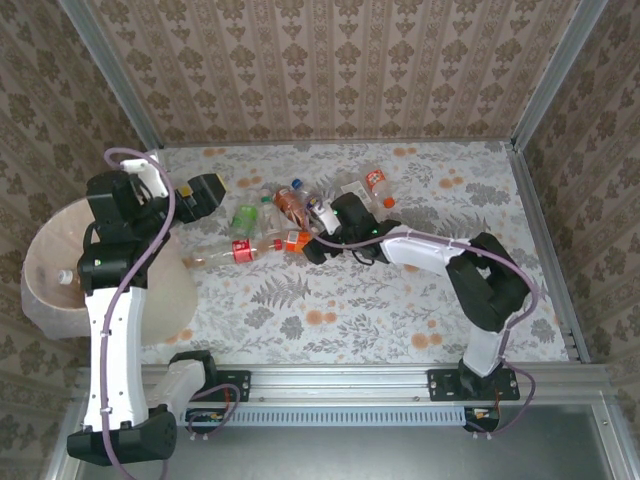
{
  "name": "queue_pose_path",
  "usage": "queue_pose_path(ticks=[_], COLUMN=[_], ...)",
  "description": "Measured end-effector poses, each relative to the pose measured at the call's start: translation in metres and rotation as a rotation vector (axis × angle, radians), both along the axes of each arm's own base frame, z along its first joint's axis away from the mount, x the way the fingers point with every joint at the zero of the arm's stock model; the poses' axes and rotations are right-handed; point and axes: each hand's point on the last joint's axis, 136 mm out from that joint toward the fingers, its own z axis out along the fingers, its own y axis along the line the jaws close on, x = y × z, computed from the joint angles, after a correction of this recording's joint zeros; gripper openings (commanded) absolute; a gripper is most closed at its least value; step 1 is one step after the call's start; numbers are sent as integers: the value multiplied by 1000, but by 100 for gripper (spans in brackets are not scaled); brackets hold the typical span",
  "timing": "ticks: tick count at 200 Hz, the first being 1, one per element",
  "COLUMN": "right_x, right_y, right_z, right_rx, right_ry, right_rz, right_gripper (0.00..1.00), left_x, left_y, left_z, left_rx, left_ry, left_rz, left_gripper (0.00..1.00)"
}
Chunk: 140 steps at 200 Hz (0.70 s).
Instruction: Put the plastic bottles in the bin
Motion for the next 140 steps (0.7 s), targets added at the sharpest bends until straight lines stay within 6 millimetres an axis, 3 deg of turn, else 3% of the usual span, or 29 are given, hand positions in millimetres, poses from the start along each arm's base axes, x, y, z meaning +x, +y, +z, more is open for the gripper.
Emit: queue_pose_path(ticks=[74,123,140], right_x=[1,-13,-17], right_y=[13,10,8], right_z=[-28,-52,-57], right_rx=[-209,-280,-300], right_ry=[89,181,188], right_rz=[219,288,289], right_gripper=[96,88,81], left_x=[-10,-13,-13], left_y=[9,14,14], left_z=[0,-1,-1], left_rx=[43,69,69], left_ry=[-20,-31,-29], left_rz=[55,78,78], left_gripper=[100,100,100])
